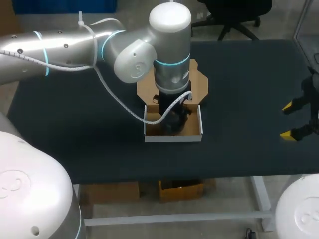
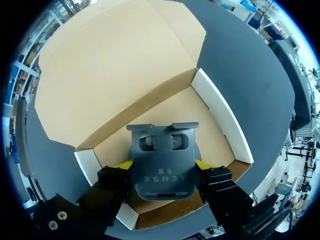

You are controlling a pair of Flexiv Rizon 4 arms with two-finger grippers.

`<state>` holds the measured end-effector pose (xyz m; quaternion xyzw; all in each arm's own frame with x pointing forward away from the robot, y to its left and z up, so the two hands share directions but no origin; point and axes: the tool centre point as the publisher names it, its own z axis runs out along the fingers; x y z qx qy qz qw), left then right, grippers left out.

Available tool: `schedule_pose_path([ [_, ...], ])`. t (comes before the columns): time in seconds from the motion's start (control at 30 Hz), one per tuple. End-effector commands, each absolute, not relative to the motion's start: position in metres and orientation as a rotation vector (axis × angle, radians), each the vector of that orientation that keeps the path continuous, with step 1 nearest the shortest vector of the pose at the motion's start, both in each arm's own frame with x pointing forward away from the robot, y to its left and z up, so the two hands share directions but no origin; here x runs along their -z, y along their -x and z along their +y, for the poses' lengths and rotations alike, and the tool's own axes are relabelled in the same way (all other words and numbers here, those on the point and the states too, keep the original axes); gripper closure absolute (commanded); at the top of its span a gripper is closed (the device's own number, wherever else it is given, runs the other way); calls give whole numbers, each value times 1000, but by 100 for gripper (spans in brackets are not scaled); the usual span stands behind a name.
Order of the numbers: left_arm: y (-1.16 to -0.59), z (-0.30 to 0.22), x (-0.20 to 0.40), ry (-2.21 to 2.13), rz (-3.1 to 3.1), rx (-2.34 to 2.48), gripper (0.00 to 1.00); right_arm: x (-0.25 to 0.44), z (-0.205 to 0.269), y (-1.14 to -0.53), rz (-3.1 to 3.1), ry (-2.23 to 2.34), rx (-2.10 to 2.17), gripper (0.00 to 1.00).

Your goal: Assemble the packaging by folding the flat box into shape, placing the metal phone stand inside, and closing the box properly

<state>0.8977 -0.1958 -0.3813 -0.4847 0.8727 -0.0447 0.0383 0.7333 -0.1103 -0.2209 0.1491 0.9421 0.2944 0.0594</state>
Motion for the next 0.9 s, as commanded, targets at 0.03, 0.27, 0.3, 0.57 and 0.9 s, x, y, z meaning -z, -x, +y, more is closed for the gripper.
schedule_pose_path([
  [0.03, -902, -199, 385, 1493, 2670, 114, 100, 220, -111, -733, 2853, -449, -895, 0],
  [0.27, -906, -198, 389, 1503, 2665, 104, 100, 220, -111, -733, 2853, -449, -895, 0],
  [0.3, -907, -198, 390, 1505, 2665, 103, 100, 220, -111, -733, 2853, -449, -895, 0],
  [0.57, -908, -197, 391, 1513, 2664, 99, 61, 220, -111, -733, 2853, -449, -895, 0],
  [0.9, -908, -196, 389, 1523, 2658, 103, 0, 220, -111, -733, 2853, -449, -895, 0],
])
